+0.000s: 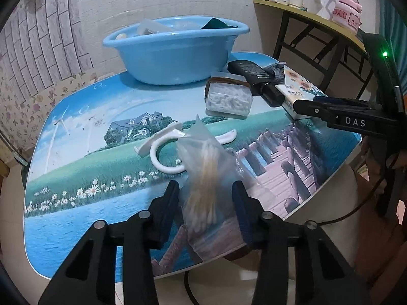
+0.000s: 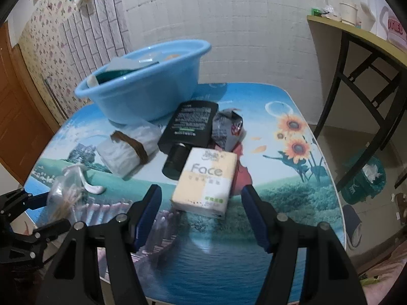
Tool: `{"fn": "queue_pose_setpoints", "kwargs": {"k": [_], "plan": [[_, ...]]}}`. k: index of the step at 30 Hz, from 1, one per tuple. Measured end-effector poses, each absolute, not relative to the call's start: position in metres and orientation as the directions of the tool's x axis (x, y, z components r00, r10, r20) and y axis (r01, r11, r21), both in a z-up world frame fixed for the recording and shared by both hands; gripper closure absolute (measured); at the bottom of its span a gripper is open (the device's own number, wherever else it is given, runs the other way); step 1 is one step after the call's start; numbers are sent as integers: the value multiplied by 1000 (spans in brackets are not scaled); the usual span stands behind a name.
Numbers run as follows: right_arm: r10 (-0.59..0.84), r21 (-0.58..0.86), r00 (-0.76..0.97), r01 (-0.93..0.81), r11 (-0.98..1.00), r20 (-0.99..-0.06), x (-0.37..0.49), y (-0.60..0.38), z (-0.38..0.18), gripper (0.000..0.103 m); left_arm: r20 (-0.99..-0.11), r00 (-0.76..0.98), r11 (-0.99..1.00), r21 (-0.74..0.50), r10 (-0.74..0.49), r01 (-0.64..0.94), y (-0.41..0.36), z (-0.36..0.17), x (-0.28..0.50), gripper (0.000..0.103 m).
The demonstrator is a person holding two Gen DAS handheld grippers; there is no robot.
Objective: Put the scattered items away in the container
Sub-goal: 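Grasp the cotton swab bag with the left gripper while the right grasps the Face tissue pack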
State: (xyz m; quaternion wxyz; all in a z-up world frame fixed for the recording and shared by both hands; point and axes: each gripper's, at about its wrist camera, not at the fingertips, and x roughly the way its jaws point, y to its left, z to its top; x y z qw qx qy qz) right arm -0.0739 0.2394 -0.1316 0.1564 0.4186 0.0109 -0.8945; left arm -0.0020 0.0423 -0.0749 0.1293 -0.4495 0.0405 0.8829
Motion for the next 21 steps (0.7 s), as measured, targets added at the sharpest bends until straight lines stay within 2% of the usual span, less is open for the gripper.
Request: {"fn": "queue_pose_setpoints", "kwargs": {"k": [4,6,7,13,21], "plan": [[-266,111,-592,285,-952,-761,-76,242,-135,39,-797,-569,-963,-58,203,-262,38,-72,0,75],[-282,120,-588,299,-947,-758,-75,242,-135,48,-794,-571,-963,-63,206,-260,37,-71,0,81],[-291,124,-582,309,-943,-759,-75,241,-134,56,-792,-575,-964,-64,206,-257,35,-70,1,82],[-295,105,-597,331,-938,-746,-67,239,-127,57,-764,-617,-974,-65,189,-218,20,-56,4,85],[-360,143,-651,362,-921,-669,-56,239,-97,58,-721,-675,-986,-76,157,-148,-4,-33,2,85]]}}
